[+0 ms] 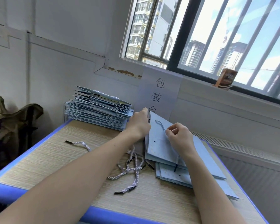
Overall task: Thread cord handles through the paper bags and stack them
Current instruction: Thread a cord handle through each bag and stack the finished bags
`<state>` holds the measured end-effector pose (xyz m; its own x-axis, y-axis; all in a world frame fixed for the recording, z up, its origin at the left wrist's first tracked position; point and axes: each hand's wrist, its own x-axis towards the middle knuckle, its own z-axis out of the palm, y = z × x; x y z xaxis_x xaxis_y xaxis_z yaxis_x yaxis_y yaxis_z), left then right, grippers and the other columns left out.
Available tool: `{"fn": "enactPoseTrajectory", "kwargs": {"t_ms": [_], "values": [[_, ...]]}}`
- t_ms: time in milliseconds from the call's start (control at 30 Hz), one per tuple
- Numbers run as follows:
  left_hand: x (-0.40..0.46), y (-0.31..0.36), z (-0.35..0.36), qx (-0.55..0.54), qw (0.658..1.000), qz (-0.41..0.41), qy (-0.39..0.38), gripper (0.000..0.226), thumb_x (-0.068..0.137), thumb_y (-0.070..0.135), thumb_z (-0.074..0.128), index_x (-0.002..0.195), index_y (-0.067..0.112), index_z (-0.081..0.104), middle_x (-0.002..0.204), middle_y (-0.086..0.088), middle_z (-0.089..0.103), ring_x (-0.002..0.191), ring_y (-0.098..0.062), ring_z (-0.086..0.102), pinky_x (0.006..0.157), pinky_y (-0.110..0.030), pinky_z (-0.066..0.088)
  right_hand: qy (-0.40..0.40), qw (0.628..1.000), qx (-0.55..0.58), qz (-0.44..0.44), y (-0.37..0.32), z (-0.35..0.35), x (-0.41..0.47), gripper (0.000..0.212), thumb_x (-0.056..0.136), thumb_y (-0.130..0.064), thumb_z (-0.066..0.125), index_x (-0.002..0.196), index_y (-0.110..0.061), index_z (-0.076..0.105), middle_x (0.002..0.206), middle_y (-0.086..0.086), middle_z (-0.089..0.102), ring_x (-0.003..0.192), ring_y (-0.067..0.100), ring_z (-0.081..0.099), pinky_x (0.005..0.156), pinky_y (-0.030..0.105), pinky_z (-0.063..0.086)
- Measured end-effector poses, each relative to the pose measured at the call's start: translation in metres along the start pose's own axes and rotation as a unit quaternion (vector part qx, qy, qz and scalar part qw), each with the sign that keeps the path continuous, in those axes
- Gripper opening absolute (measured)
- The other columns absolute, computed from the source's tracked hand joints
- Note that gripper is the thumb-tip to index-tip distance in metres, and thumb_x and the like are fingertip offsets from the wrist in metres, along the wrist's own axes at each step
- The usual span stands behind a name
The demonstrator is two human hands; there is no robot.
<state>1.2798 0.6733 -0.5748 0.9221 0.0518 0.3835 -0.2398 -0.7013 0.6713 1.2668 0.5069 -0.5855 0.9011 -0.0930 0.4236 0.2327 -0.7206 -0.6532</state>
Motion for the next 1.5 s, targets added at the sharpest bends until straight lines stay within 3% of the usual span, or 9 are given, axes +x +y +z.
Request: {"fn": "enactPoseTrajectory", "kwargs": {"t_ms": [100,233,333,467,667,1000,1200,1367,1500], "values": [[0.001,0.002,0.002,-0.107,0.993,-0.015,-0.041,0.012,0.096,0.004,0.046,0.086,0.011,0.048,0.095,-0.019,0.062,0.081,-0.039,0.064,0.067,-0.046,0.058,-0.01,1.0,0.005,-0.017,-0.002,0.001,-0.002,0.016,0.097,-0.029,0.062,0.094,-0.014,0.063,0.079,-0.002,0.063,0.073,0.015,0.057,0.057,0.023,0.039],[0.001,0.002,0.007,-0.192,0.977,-0.04,-0.088,0.012,0.1,0.005,0.047,0.089,0.008,0.051,0.089,-0.02,0.06,0.07,-0.033,0.061,0.063,-0.046,0.059,-0.055,0.997,0.024,-0.045,-0.008,0.004,-0.006,0.033,0.09,-0.047,0.07,0.096,-0.016,0.059,0.075,-0.005,0.059,0.067,0.011,0.052,0.058,0.023,0.038],[0.002,0.001,0.005,-0.239,0.963,-0.067,-0.108,0.016,0.103,0.005,0.042,0.089,0.009,0.049,0.083,-0.019,0.061,0.066,-0.03,0.06,0.059,-0.039,0.055,-0.095,0.995,-0.012,-0.035,-0.007,0.004,-0.008,0.039,0.083,-0.042,0.077,0.098,-0.015,0.053,0.073,-0.005,0.048,0.064,0.011,0.043,0.057,0.026,0.034],[0.001,0.002,-0.003,-0.292,0.945,-0.098,-0.113,0.013,0.104,0.005,0.037,0.098,0.006,0.049,0.09,-0.027,0.068,0.07,-0.033,0.066,0.059,-0.037,0.058,-0.094,0.995,-0.028,-0.03,-0.008,0.002,-0.007,0.026,0.086,-0.029,0.07,0.096,-0.012,0.053,0.076,-0.004,0.052,0.071,0.016,0.047,0.06,0.028,0.036],[0.001,0.005,-0.006,-0.376,0.908,-0.132,-0.129,0.018,0.106,0.009,0.036,0.091,0.009,0.045,0.097,-0.032,0.069,0.078,-0.038,0.07,0.073,-0.048,0.06,-0.075,0.996,-0.032,-0.035,-0.008,-0.002,-0.008,0.022,0.087,-0.031,0.066,0.091,-0.014,0.053,0.078,-0.003,0.054,0.068,0.013,0.047,0.064,0.031,0.039],[0.001,0.003,-0.003,-0.348,0.911,-0.143,-0.169,0.008,0.099,0.006,0.055,0.091,0.008,0.056,0.082,-0.023,0.071,0.061,-0.025,0.069,0.066,-0.035,0.06,-0.079,0.995,-0.047,-0.044,-0.006,0.002,-0.007,0.024,0.083,-0.032,0.072,0.087,-0.014,0.058,0.074,-0.005,0.056,0.066,0.01,0.049,0.058,0.027,0.038],[-0.002,0.007,0.002,-0.334,0.909,-0.152,-0.196,0.012,0.101,0.003,0.049,0.089,0.005,0.054,0.076,-0.021,0.065,0.068,-0.031,0.067,0.073,-0.042,0.06,-0.083,0.993,-0.059,-0.064,-0.006,0.005,-0.007,0.013,0.081,-0.019,0.071,0.084,-0.015,0.059,0.071,-0.005,0.055,0.065,0.008,0.049,0.054,0.019,0.037],[0.001,0.005,-0.002,-0.314,0.923,-0.145,-0.169,0.01,0.1,0.001,0.048,0.092,0.002,0.054,0.091,-0.029,0.067,0.071,-0.032,0.066,0.072,-0.039,0.059,-0.071,0.995,-0.047,-0.061,-0.006,0.003,-0.007,0.013,0.081,-0.019,0.072,0.084,-0.013,0.061,0.069,-0.005,0.055,0.061,0.007,0.048,0.05,0.014,0.037],[-0.003,0.007,0.0,-0.329,0.905,-0.159,-0.217,0.013,0.102,0.001,0.046,0.09,0.002,0.052,0.076,-0.023,0.064,0.07,-0.033,0.067,0.072,-0.042,0.061,-0.073,0.994,-0.045,-0.062,-0.008,0.004,-0.008,0.011,0.08,-0.016,0.071,0.084,-0.011,0.061,0.069,-0.003,0.056,0.061,0.008,0.048,0.047,0.01,0.037]]}}
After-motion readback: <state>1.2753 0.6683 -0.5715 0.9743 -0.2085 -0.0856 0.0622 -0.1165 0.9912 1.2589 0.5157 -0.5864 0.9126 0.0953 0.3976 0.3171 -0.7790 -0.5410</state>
